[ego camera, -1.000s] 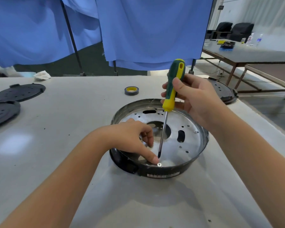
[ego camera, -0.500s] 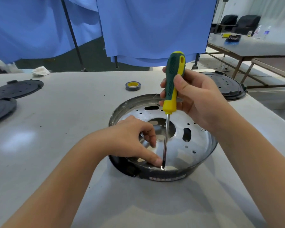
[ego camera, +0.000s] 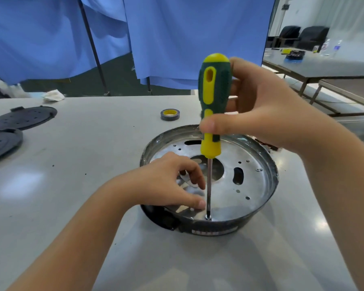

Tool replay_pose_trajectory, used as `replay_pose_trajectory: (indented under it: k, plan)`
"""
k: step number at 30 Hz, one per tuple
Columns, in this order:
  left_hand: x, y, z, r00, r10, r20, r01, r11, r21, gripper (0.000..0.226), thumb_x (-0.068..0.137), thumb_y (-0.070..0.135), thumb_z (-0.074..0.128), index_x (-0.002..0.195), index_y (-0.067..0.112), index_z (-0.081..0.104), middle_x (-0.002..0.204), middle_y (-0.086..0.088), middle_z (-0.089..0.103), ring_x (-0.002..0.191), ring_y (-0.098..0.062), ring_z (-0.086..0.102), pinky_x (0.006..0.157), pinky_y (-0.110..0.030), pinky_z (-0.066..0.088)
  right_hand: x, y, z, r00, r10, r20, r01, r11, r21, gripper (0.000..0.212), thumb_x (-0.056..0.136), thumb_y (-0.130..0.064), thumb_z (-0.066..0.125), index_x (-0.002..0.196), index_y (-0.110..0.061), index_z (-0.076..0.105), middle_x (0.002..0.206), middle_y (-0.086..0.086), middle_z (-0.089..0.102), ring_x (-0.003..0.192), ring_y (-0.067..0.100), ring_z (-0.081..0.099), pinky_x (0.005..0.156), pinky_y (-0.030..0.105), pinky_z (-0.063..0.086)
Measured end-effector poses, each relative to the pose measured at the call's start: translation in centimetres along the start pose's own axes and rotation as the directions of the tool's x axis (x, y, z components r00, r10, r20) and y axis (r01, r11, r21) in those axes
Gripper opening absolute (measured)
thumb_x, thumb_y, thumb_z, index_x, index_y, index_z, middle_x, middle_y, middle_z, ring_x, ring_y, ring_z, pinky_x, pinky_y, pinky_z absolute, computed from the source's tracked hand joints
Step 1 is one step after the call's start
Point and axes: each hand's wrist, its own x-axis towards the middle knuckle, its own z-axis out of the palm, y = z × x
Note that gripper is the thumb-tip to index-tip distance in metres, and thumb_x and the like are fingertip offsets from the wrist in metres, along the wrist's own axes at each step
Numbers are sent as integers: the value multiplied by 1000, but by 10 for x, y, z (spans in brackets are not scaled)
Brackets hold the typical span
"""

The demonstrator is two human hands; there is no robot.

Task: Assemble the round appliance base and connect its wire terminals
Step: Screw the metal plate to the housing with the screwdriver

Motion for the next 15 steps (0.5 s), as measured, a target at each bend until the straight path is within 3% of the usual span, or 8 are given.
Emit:
replay_pose_trajectory:
  k: [2,4,7,10,12,15]
  plan:
    - [-3,2,-2,993,68,-99,-80,989,-121,16,78,25,73,85,38,69,91,25,61,96,3,56,88,-23,45,3,-5,3,999,-35,-31,27,975,-219,62,63,-22,86,111,-13,47,74,-21,58,67,3,62,62,22,56]
    - [-8,3,-6,986,118,-116,-143,958,-247,23,76,13,65,84,34,71,88,16,69,91,-6,64,89,-29,51,6,-8,6,994,-92,-67,57,913,-403,62,65,-31,85,113,-21,46,75,-19,53,63,0,58,57,16,52]
    - [-15,9,-7,985,174,-10,-165,916,-367,14,73,20,76,83,28,72,87,9,73,90,-11,70,83,-28,56,5,-12,9,982,-150,-117,53,806,-590,62,61,-53,80,101,-21,45,77,-8,54,62,0,55,54,14,48]
    - [-13,14,3,987,157,-35,-158,906,-394,15,68,25,86,74,21,73,77,2,75,79,-14,73,78,-31,59,1,-15,12,967,-184,-179,-5,682,-732,71,55,-72,69,97,-22,42,67,-9,53,67,2,54,59,17,47]
    - [-11,16,8,987,137,-79,-157,907,-391,13,68,25,86,72,19,75,74,1,75,74,-16,73,77,-34,59,-3,-17,13,966,-187,-178,-6,672,-741,74,55,-76,64,98,-21,42,69,-9,56,74,7,57,64,23,49]
    - [-12,15,8,986,150,-69,-165,893,-420,7,71,21,83,76,22,77,69,5,75,67,-9,72,68,-18,55,-3,-17,9,993,-101,-68,58,882,-468,56,74,-59,67,109,-18,49,95,5,66,89,12,66,71,29,57]
